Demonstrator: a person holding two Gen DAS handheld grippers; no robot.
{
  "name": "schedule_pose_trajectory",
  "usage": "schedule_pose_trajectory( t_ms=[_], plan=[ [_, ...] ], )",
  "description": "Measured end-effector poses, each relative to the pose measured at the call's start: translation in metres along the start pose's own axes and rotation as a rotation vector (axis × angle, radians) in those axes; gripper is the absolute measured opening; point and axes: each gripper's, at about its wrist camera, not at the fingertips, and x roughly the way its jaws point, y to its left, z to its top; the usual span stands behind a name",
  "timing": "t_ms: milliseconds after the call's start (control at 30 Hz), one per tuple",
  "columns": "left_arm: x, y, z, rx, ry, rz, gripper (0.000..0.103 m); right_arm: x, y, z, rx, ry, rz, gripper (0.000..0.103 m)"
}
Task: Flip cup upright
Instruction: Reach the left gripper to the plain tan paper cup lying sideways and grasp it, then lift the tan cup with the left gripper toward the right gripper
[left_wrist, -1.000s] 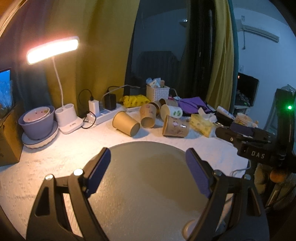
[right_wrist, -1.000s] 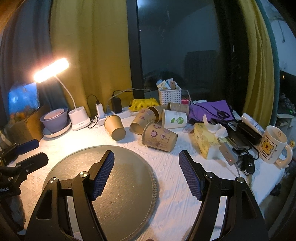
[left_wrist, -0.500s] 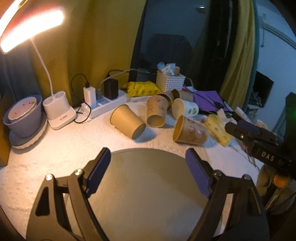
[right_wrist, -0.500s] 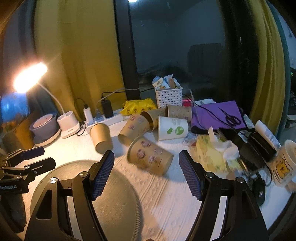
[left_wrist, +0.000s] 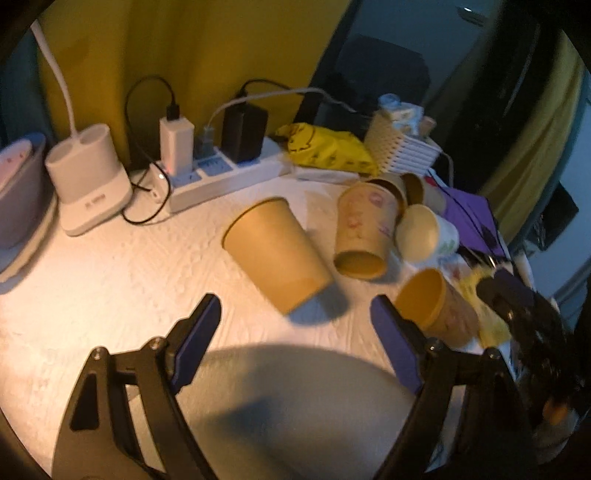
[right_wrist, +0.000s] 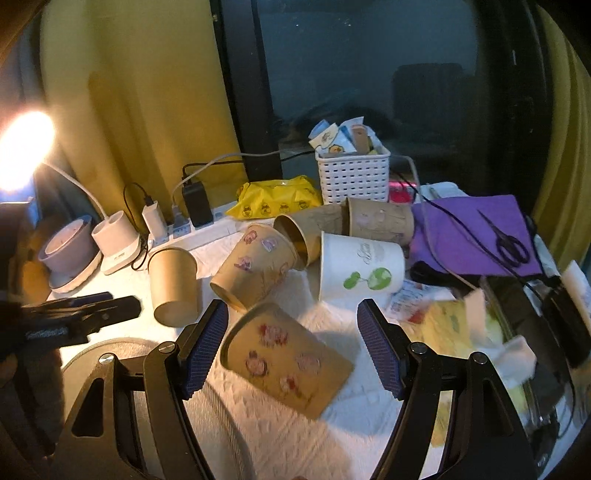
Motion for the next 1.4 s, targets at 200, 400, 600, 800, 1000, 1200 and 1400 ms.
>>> schedule_pose_trajectory(
  t_ms=[200,400,600,800,1000,1200,1400],
  plan=[
    [0.038,0.003,0.017,-0.053,0.045,-0.002,0.084,0.017,0.000,0.006,-0.006,0.020,0.002,0.076],
    [0.068,0.001,0.026,-0.045,0.095,0.007,0.084,0.039,-0.007,0.009,0.004,0.071,-0.022,0.076],
    [0.085,0.001,0.024,-0.015,0.110,0.041,0.084,0.047,-0.009,0.009,0.012,0.078,-0.024,0.075],
    [0.083,-0.003,0.021,0.030,0.100,0.032,0.061,0.044,-0.006,0.010,0.005,0.080,-0.037,0.076],
    [0.061,-0.006,0.015,0.059,0.072,0.006,0.060,0.027,0.004,0.011,-0.005,0.065,-0.052,0.076],
    [0.020,-0.007,0.001,0.100,0.019,-0.035,0.061,0.001,0.023,0.009,-0.018,0.042,-0.062,0.075],
    [-0.023,-0.006,-0.021,0.150,-0.023,-0.063,0.061,-0.026,0.046,0.002,-0.036,0.026,-0.073,0.075]
  ],
)
